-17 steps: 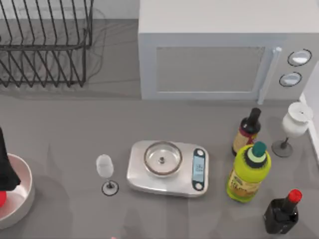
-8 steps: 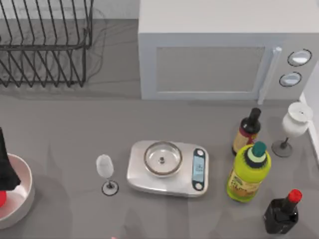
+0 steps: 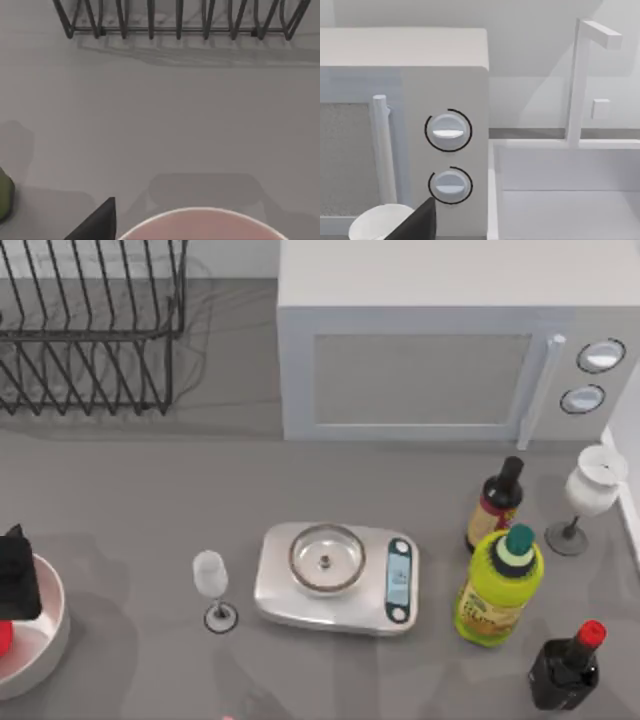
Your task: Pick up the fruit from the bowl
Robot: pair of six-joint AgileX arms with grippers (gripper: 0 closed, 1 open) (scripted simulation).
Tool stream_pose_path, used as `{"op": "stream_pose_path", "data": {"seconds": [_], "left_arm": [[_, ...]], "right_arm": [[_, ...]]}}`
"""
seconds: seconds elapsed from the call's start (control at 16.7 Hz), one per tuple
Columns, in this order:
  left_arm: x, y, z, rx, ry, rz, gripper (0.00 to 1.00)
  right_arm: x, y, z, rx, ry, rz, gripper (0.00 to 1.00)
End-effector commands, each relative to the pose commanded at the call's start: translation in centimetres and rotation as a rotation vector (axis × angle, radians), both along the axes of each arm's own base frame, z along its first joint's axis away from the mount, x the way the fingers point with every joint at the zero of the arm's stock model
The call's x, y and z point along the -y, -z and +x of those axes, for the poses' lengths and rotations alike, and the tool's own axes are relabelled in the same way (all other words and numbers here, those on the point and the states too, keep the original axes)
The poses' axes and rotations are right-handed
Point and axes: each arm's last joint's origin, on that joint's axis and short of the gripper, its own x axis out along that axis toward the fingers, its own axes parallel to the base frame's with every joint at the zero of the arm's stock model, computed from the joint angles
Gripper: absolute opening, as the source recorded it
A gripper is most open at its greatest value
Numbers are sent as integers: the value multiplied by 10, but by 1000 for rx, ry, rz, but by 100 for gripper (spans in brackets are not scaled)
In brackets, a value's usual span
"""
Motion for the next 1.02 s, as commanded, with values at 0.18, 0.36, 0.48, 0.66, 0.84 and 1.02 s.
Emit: {"op": "stream_pose_path", "data": {"seconds": [0.18, 0.36, 0.48, 0.66, 0.84, 1.02], "left_arm": [[0, -9, 24, -312, 3, 3, 100], [-1, -11, 53, -609, 6, 5, 100], [-1, -9, 70, -777, 8, 6, 100], [-1, -5, 91, -963, 10, 7, 100], [-1, -4, 100, -1039, 12, 8, 100], [-1, -3, 100, -1042, 12, 8, 100]], "right_arm": [[0, 0, 0, 0, 0, 0, 100], [0, 0, 0, 0, 0, 0, 100], [0, 0, 0, 0, 0, 0, 100], [0, 0, 0, 0, 0, 0, 100], [0, 0, 0, 0, 0, 0, 100], [0, 0, 0, 0, 0, 0, 100]]}}
